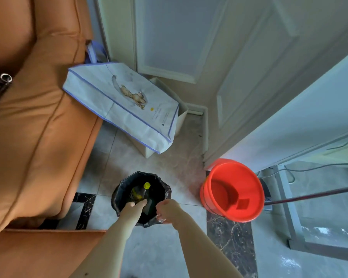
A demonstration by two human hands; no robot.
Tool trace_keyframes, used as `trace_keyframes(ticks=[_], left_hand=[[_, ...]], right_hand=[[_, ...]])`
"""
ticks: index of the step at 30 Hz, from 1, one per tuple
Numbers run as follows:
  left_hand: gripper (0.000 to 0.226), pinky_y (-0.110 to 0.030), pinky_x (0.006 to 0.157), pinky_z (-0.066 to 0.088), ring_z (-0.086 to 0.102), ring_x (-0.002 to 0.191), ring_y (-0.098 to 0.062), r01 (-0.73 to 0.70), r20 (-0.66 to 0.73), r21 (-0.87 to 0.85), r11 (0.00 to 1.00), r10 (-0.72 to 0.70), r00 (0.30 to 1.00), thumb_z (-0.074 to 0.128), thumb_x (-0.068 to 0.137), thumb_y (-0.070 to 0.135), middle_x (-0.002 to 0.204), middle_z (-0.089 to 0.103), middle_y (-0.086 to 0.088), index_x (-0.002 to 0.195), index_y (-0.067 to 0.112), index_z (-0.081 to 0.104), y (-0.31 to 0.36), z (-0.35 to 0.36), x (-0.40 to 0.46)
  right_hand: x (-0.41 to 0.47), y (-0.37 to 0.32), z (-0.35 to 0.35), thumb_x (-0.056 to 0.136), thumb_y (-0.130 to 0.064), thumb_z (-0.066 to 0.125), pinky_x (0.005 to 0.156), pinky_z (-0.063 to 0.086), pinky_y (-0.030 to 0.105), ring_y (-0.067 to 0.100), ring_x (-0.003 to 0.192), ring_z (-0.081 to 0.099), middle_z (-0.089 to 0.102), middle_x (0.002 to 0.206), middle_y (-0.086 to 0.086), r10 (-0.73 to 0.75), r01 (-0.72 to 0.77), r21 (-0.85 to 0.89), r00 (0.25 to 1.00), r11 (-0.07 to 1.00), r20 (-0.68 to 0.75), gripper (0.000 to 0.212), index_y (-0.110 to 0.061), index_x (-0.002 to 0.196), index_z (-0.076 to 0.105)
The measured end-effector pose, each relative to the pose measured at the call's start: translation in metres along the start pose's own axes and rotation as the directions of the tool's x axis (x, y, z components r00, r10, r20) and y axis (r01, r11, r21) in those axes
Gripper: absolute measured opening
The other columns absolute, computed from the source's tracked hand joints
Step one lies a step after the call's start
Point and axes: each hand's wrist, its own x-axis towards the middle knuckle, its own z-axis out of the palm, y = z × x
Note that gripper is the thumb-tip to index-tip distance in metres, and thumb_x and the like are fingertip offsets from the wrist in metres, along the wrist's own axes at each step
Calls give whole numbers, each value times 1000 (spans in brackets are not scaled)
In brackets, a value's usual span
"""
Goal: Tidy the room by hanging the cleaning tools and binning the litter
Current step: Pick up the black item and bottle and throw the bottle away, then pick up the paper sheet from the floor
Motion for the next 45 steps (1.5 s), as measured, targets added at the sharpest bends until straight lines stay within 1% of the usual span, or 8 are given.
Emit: trace_keyframes(ticks=[12, 16, 20, 23, 26, 30, 37, 45], left_hand=[[63, -43, 110, 33, 38, 134, -32, -134, 108, 164, 977, 117, 987, 54, 93, 35, 148, 39, -13, 145, 5, 35, 57, 86, -73], [66, -38, 108, 39, 46, 128, -32, -220, 174, 245, 944, 180, 968, 64, 82, 38, 139, 49, -17, 136, 3, 48, 59, 139, -117], [27, -31, 65, 42, 59, 82, -24, -342, 249, 374, 862, 262, 933, 63, 87, 32, 78, 63, -10, 96, 8, 67, 37, 196, -167], [17, -29, 57, 32, 47, 67, -19, -425, 337, 423, 801, 296, 894, 61, 88, 32, 64, 48, 0, 85, 15, 61, 3, 241, -202], [21, -31, 73, 39, 51, 90, -20, -453, 419, 444, 773, 268, 868, 60, 89, 30, 74, 54, 0, 76, 14, 57, -39, 283, -244], [50, -38, 101, 42, 51, 122, -30, -511, 518, 539, 670, 215, 828, 56, 90, 38, 130, 55, -15, 125, 3, 55, -105, 337, -303], [11, -31, 82, 37, 46, 94, -23, -644, 698, 605, 468, 78, 712, 51, 95, 20, 104, 50, -8, 93, 10, 50, -240, 404, -409], [20, -27, 80, 35, 50, 87, -21, -808, 823, 569, 155, -112, 558, 48, 97, 26, 91, 52, -5, 89, 11, 59, -386, 446, -523]], right_hand=[[-74, 27, -86, 95, -8, 40, 51, 28, 21, 18, 61, 46, 45, 68, 4, -56, 80, 218, 992, 973, -115, 28, -18, 69, 43], [-113, 73, -132, 95, -14, 48, 56, 40, 20, 9, 59, 47, 55, 88, 6, -47, 111, 298, 976, 948, -214, 30, -25, 67, 44], [-158, 139, -171, 95, -10, 44, 43, 35, 14, 1, 37, 49, 48, 68, 1, -8, 125, 431, 965, 894, -262, 19, -15, 79, 53], [-194, 201, -189, 93, -6, 48, 34, 39, 11, -1, 33, 52, 47, 68, -2, 20, 194, 515, 924, 835, -382, 16, -10, 104, 61], [-229, 269, -194, 91, -16, 53, 58, 47, 21, 12, 62, 56, 53, 74, 0, 89, 173, 520, 893, 836, -440, 25, -22, 67, 50], [-281, 371, -192, 91, -18, 52, 67, 42, 32, 23, 80, 55, 59, 86, 13, 211, 150, 605, 850, 782, -483, 23, -16, 68, 53], [-387, 534, -161, 98, -18, 44, 54, 36, 21, 15, 68, 53, 55, 87, 9, 371, 203, 771, 784, 604, -498, 34, 1, 125, 53], [-484, 684, -94, 97, -17, 43, 57, 35, 22, 15, 75, 50, 53, 87, 6, 576, 299, 898, 691, 323, -437, 37, -1, 130, 49]])
